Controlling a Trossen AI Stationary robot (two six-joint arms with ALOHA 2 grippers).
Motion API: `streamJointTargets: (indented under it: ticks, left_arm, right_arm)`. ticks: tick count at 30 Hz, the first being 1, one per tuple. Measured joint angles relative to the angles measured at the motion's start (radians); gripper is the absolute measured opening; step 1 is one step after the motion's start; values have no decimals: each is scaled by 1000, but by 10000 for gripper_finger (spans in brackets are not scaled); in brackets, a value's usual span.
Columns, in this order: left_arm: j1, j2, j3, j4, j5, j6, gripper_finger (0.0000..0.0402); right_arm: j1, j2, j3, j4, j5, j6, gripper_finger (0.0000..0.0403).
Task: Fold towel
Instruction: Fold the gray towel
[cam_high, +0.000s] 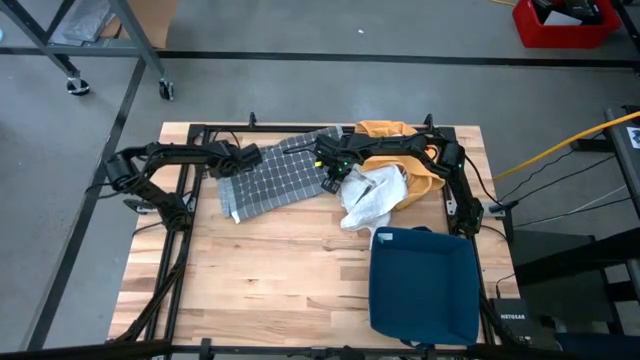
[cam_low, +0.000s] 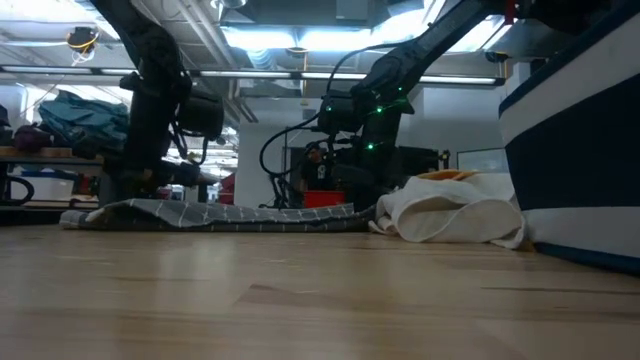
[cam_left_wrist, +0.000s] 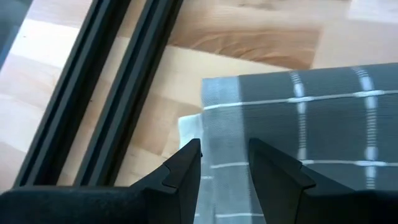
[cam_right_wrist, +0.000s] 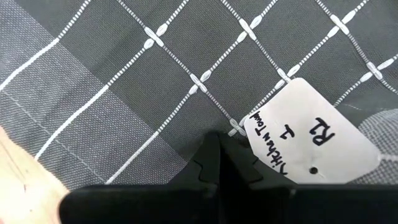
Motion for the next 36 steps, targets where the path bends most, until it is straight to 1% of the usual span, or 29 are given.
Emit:
streamJointTargets:
  ticks: [3, 5, 11, 16, 21, 25, 30, 36]
  left_arm:
    - [16, 1, 0, -31, 2, -11, 127]
    - [27, 1, 0, -29, 10, 9, 127]
    - [34, 1, 0, 39, 38, 76, 127]
    - [45, 1, 0, 74, 42, 87, 127]
    - [74, 1, 0, 22, 95, 65, 127]
    - [92, 1, 0, -4, 99, 58, 127]
    - [105, 1, 0, 71, 125, 153, 127]
    - [154, 1, 0, 93, 180, 153, 127]
  right_arm:
    - [0, 0, 0, 0, 0, 0, 3]
    - [0, 0, 0, 0, 0, 0, 3]
    - [0, 0, -1, 2, 0, -3, 3]
    - [0, 0, -1, 6, 0, -3, 3]
    - [0, 0, -1, 6, 0, -3, 3]
    - [0, 0, -1, 7, 0, -3, 3]
    - [0, 0, -1, 8, 0, -3, 3]
    - [0, 0, -2, 8, 0, -4, 3]
